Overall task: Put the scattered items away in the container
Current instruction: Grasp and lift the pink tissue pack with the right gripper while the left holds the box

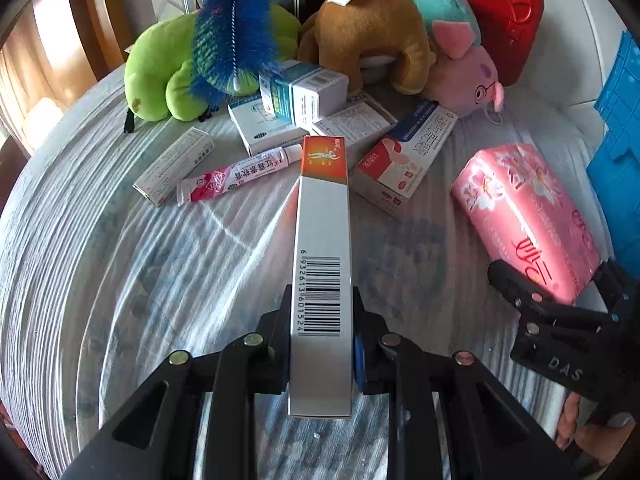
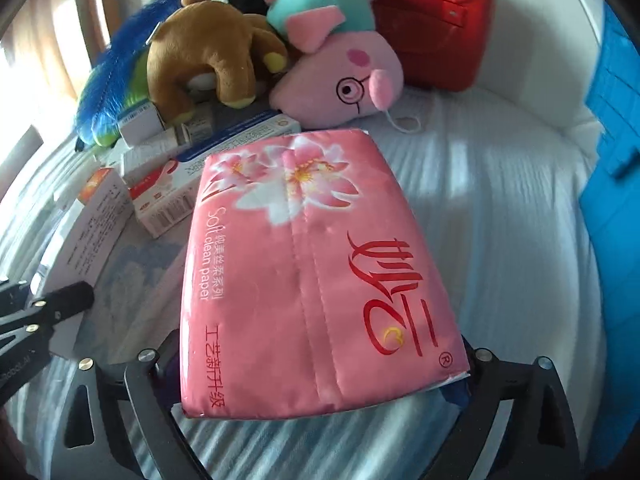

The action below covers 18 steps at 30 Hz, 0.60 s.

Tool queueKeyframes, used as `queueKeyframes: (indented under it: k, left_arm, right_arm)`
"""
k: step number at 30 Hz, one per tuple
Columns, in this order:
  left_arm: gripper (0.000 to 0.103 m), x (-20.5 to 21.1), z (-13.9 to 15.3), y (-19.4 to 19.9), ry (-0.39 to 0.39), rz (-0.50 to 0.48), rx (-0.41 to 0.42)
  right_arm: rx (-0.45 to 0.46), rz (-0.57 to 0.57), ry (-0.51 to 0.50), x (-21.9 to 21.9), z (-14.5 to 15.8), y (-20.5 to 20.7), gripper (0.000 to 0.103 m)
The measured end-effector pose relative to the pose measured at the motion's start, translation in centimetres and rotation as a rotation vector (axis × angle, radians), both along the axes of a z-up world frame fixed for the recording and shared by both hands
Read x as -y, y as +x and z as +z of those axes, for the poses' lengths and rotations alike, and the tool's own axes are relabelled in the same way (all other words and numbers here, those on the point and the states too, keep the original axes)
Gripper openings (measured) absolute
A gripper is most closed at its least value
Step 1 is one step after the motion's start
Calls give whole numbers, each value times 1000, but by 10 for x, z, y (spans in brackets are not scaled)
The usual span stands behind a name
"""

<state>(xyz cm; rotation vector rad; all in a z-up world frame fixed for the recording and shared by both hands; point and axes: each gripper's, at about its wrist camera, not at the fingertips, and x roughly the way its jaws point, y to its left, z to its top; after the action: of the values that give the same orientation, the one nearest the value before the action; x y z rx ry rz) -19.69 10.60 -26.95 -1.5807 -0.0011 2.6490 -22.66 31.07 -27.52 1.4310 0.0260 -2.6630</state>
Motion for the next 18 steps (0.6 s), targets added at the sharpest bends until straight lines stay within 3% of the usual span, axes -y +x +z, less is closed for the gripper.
queueKeyframes:
  k: [7, 18]
  left_arm:
    - [22, -1, 43, 29, -10, 5, -81]
    - [22, 30, 136, 95, 29, 10, -237]
  right_arm:
    - [-68, 12, -68, 9, 29, 49, 94]
    - [-277, 0, -94, 40, 144, 128, 94]
